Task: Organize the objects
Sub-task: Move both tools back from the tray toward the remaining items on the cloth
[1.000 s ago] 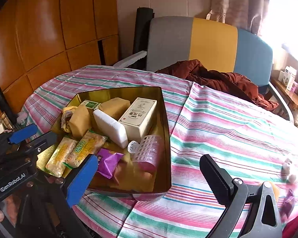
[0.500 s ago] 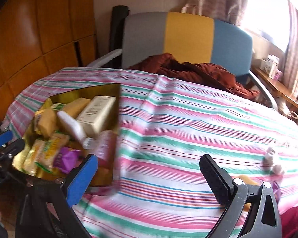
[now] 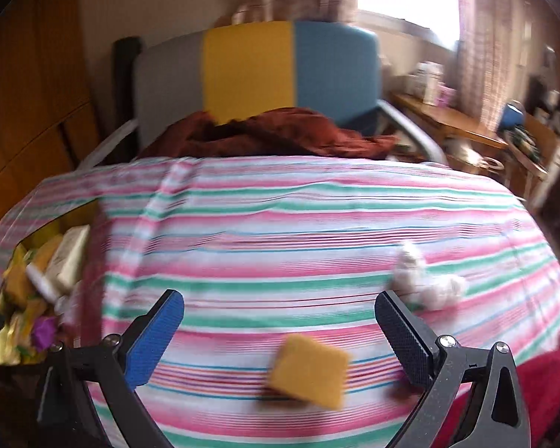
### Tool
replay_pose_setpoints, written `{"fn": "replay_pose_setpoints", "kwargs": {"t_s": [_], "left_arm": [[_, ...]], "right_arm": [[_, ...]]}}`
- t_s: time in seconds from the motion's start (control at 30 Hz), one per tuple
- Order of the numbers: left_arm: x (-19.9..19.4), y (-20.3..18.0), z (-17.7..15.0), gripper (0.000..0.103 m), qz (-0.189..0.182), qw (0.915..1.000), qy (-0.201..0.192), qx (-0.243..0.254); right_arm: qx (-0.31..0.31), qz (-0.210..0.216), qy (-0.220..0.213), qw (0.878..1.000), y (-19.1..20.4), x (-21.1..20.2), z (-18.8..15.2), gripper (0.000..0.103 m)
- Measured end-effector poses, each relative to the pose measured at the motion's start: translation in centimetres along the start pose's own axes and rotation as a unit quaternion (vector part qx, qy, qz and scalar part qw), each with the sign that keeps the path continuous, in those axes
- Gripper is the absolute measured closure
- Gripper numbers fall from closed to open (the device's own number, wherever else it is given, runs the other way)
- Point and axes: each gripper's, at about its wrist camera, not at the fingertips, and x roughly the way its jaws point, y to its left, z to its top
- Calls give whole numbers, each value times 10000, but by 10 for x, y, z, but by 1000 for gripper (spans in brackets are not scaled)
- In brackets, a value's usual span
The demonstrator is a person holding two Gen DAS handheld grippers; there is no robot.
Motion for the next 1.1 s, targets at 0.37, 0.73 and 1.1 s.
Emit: {"fn": "replay_pose_setpoints", "kwargs": {"t_s": [0.37,0.73,1.1], "left_arm": [[18,-53,17,36,-471,9974,123,527],[52,-128,23,36,-1159,9862,513,1068],[85,-213,29,26,-2055,9655,946,1288]], "right_arm": [[1504,-521,-86,9872,-109,2,-4,0],[2410,-72,-710,9679,-144,-15,-15,0],[4169,832,-1019,8994,-198,-13,-45,0]]}}
